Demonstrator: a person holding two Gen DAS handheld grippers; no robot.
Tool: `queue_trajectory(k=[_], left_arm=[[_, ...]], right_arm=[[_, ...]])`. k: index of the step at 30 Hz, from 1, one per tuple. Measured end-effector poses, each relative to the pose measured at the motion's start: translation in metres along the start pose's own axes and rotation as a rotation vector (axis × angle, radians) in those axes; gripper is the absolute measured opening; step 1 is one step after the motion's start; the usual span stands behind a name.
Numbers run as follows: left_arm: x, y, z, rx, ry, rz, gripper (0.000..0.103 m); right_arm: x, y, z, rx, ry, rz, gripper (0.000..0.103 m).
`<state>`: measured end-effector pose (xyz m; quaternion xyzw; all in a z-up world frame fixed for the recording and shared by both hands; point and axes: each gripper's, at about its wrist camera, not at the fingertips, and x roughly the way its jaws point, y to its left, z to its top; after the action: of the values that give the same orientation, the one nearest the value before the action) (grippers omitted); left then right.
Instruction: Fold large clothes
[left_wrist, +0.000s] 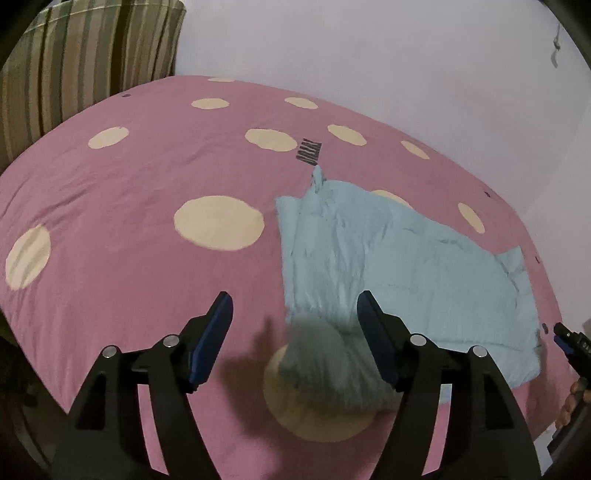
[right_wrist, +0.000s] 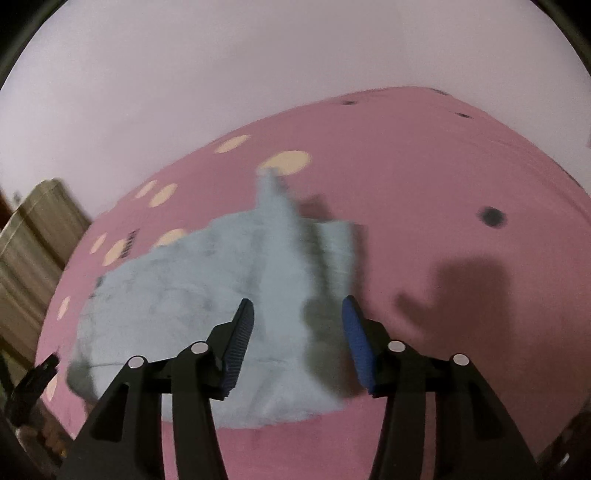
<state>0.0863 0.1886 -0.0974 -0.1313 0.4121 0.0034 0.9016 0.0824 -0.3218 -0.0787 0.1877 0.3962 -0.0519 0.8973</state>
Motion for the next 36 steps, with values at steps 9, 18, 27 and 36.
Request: queue_trajectory(k=[9, 18, 27, 36], left_arm=[[0.053, 0.0, 0.028, -0.005, 0.122, -0.056, 0.071], [0.095, 0.006, 0.036, 0.063, 0.207, -0.025, 0.071], [0.125, 0.005, 0.036, 0.086, 0.279, -0.062, 0.075], [0.137, -0.004, 0.037, 0.135, 0.304, -0.153, 0.04]], right_arm=[[0.068, 0.123, 0.002, -0.202, 0.114, 0.132, 0.04], [0.123, 0.17, -0.019, -0.307, 0.216, 0.053, 0.04], [0.14, 0.17, -0.033, -0.347, 0.236, -0.001, 0.04], [0.145, 0.173, -0.035, -0.36, 0.217, -0.013, 0.04]])
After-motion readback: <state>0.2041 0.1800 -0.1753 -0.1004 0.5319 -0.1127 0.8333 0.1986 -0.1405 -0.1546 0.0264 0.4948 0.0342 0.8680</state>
